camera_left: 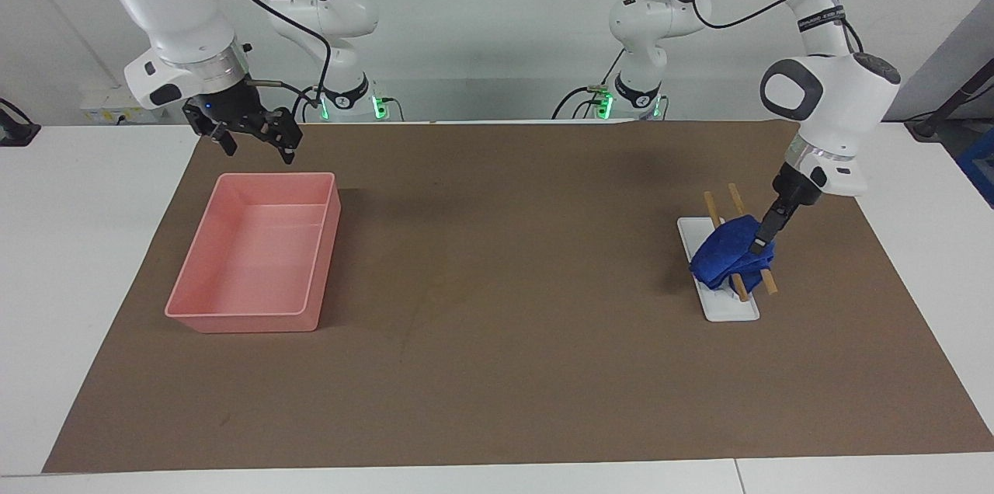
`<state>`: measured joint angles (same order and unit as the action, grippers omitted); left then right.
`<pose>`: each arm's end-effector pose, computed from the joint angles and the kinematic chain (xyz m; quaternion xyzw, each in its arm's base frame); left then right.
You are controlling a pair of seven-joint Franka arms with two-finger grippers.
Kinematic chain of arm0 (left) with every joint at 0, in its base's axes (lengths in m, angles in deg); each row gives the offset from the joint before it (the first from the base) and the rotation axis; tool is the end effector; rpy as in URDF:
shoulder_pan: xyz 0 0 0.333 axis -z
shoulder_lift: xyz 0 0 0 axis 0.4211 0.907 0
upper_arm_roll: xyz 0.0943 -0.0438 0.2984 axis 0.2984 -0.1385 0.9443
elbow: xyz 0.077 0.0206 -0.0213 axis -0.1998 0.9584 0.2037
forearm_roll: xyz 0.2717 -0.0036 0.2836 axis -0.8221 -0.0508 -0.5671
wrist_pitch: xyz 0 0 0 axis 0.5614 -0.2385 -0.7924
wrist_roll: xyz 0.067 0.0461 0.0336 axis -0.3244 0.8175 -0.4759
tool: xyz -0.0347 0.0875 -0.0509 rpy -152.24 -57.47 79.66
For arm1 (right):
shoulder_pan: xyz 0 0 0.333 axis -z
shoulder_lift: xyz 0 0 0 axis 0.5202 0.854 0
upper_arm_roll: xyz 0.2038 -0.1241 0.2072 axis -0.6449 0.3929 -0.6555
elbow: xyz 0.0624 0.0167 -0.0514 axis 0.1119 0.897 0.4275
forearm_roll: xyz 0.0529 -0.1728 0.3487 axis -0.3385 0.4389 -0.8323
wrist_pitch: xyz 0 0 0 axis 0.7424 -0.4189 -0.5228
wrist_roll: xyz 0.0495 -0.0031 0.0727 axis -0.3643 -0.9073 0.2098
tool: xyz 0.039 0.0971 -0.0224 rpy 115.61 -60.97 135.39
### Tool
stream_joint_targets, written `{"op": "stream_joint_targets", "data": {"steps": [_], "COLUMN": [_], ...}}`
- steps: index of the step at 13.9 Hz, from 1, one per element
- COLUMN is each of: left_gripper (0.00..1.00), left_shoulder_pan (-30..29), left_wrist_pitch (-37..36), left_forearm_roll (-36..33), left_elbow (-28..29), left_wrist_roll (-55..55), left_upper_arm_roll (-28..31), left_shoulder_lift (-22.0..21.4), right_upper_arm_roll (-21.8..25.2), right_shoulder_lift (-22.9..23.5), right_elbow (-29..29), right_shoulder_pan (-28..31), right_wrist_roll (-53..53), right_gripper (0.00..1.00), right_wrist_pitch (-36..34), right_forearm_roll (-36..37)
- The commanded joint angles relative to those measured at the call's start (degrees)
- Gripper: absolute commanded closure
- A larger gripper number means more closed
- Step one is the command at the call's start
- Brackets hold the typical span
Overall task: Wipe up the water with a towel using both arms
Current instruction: 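Move the left gripper toward the blue towel on the white tray, then grasp the blue towel with the left gripper and lift it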
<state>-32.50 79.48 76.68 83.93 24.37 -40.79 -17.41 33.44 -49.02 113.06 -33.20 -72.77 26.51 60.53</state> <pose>0.5644 0.0497 0.4125 0.9266 0.3367 0.1083 0.1276 0.5521 0.0248 0.6034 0.9951 -0.0952 -0.0215 0.0174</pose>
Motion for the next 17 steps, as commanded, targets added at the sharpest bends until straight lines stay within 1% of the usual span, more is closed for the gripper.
{"op": "stream_joint_targets", "data": {"steps": [1, 2, 3, 4, 6, 7, 9, 10, 11, 14, 17], "left_gripper": [0.25, 0.43, 0.58, 0.67, 0.76, 0.76, 0.82, 0.92, 1.00, 1.00, 1.00], "left_shoulder_pan": [0.57, 0.57, 0.48, 0.48, 0.57, 0.48, 0.31, 0.13, -0.04, -0.48, -0.66], "left_wrist_pitch": [2.04, 2.04, 1.69, 1.52, 1.25, 1.16, 0.11, -0.76, -1.73, -6.03, -15.41], "left_forearm_roll": [0.75, 0.75, 0.75, 0.75, 0.75, 0.75, 0.75, 0.75, 0.66, 0.66, 0.49], "left_elbow": [1.40, 1.31, 1.05, 0.96, 0.69, 0.61, -0.27, -0.97, -1.50, -4.48, -11.15], "left_wrist_roll": [-0.54, -0.54, -0.54, -0.45, -0.45, -0.45, -0.19, -0.01, 0.16, 1.04, 0.34], "left_upper_arm_roll": [0.41, 0.41, 0.41, 0.41, 0.41, 0.41, 0.41, 0.41, 0.50, 0.59, 0.68], "left_shoulder_lift": [-0.39, -0.39, -0.39, -0.30, -0.30, -0.30, -0.13, -0.12, -0.12, -0.21, -0.30], "right_upper_arm_roll": [-0.19, -0.19, -0.19, -0.19, -0.19, -0.19, -0.19, -0.19, -0.19, -0.19, -0.19], "right_shoulder_lift": [-0.72, -0.72, -0.72, -0.72, -0.72, -0.72, -0.72, -0.72, -0.72, -0.72, -0.72], "right_elbow": [0.74, 0.74, 0.74, 0.74, 0.74, 0.74, 0.74, 0.74, 0.74, 0.74, 0.74], "right_shoulder_pan": [0.62, 0.62, 0.62, 0.62, 0.62, 0.62, 0.62, 0.62, 0.62, 0.62, 0.62], "right_wrist_roll": [1.28, 1.28, 1.28, 1.28, 1.28, 1.28, 1.28, 1.28, 1.28, 1.28, 1.28], "right_gripper": [0.01, 0.01, 0.01, 0.01, 0.01, 0.01, 0.01, 0.01, 0.01, 0.01, 0.01], "right_wrist_pitch": [-0.24, -0.24, -0.33, -0.24, -0.24, -0.24, -0.24, -0.24, -0.33, -0.33, -0.24], "right_forearm_roll": [-0.83, -0.83, -0.83, -0.83, -0.83, -0.83, -0.83, -0.83, -0.83, -0.83, -0.74]}}
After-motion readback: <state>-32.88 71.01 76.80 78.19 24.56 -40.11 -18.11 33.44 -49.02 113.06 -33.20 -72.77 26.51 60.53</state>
